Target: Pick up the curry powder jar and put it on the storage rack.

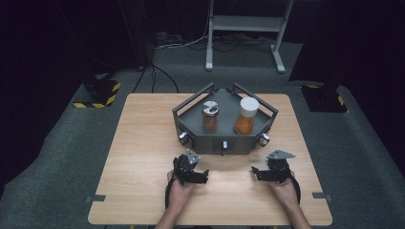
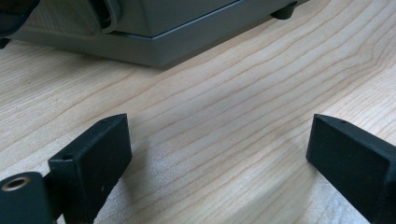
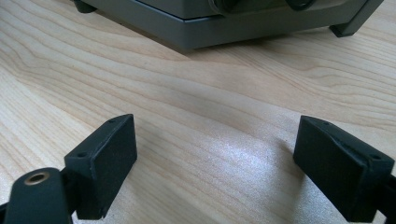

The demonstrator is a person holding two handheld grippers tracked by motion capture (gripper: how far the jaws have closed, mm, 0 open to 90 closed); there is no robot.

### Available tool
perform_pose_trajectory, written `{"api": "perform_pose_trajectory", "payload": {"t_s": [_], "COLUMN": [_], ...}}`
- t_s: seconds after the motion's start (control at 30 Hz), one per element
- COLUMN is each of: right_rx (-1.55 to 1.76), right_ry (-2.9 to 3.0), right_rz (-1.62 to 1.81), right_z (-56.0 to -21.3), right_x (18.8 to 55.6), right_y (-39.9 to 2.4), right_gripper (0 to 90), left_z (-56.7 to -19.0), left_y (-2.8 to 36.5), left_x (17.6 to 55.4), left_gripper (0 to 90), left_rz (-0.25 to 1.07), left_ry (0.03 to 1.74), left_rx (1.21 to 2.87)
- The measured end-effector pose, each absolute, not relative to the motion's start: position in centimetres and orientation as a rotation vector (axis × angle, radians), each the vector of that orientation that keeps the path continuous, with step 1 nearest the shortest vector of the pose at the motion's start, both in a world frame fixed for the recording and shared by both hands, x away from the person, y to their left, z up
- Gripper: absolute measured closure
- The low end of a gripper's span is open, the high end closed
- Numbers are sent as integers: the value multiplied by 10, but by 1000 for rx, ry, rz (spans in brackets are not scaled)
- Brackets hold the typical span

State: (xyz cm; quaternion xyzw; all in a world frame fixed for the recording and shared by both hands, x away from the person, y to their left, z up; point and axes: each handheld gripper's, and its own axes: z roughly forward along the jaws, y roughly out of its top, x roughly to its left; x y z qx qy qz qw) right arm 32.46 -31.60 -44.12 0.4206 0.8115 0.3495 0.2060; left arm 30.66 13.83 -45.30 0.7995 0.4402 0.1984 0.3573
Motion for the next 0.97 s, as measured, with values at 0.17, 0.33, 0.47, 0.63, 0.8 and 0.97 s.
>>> {"api": "perform_pose_trajectory", "payload": {"t_s": [0.17,0.33,0.47,0.63,0.8,0.97], "right_rx": [1172,1172,1172,1172,1172,1172], "right_ry": [2261,2261,2261,2261,2261,2261], "right_rz": [974,974,974,974,974,974], "right_z": [-441,-441,-441,-441,-441,-441], "right_x": [325,325,325,325,325,325], "right_y": [-316,-316,-316,-316,-316,-316], "right_gripper": [135,134,134,135,135,135], "left_z": [-453,-453,-453,-453,-453,-454], "left_y": [138,138,138,138,138,138], "left_x": [307,307,307,307,307,306], "left_gripper": [66,66,66,66,66,66], "left_rz": [512,512,512,512,512,513], "left_ry": [1136,1136,1136,1137,1136,1141], "left_rx": [2063,2064,2063,2063,2063,2057]}}
